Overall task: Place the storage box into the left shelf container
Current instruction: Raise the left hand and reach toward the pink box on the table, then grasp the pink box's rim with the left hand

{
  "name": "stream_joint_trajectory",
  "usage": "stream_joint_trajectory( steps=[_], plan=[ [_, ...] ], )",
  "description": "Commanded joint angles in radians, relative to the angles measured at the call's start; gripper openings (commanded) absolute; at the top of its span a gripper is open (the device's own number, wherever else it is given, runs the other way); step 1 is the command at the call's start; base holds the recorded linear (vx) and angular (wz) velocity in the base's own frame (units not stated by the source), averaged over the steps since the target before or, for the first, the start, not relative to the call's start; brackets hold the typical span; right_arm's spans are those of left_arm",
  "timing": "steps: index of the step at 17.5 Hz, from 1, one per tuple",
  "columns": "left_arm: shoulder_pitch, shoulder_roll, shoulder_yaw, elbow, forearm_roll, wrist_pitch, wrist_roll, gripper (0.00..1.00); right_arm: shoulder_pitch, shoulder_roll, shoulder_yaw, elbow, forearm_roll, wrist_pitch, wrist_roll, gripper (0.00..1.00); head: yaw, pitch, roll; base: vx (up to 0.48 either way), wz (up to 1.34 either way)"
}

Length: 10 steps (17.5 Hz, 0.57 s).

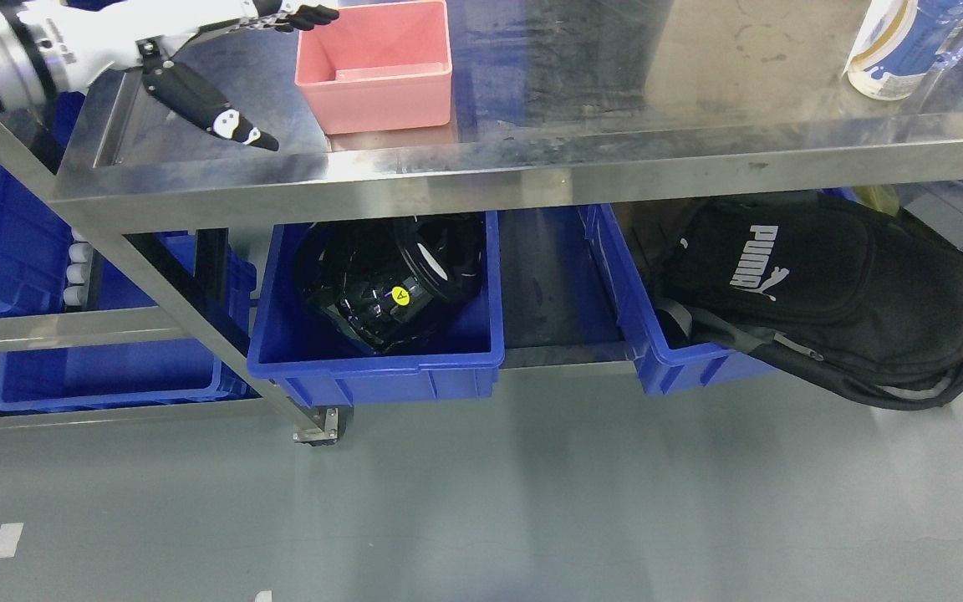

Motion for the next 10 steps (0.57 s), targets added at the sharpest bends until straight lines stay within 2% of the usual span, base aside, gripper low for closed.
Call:
stream_joint_trajectory(
  steps=[1, 5, 10],
  plan=[
    [-0.070, -0.242, -0.141, 0.240, -0.112, -0.005, 0.000, 0.97, -0.006, -0.017, -0.003, -0.017, -0.002, -0.001, 0.000, 1.00, 0.0000, 0.000, 0.000, 0.000, 0.00],
    [-0.110, -0.335, -0.129, 0.361, -0.152, -0.009, 0.009, 0.96, -0.006, -0.017, -0.003, -0.017, -0.002, -0.001, -0.001, 1.00, 0.0000, 0.000, 0.000, 0.000, 0.00],
    [-0.128, -0.345, -0.139, 0.458, -0.182, -0.008, 0.000, 0.89, -0.006, -0.017, -0.003, -0.017, -0.002, -0.001, -0.001, 1.00, 0.0000, 0.000, 0.000, 0.000, 0.00]
  ],
)
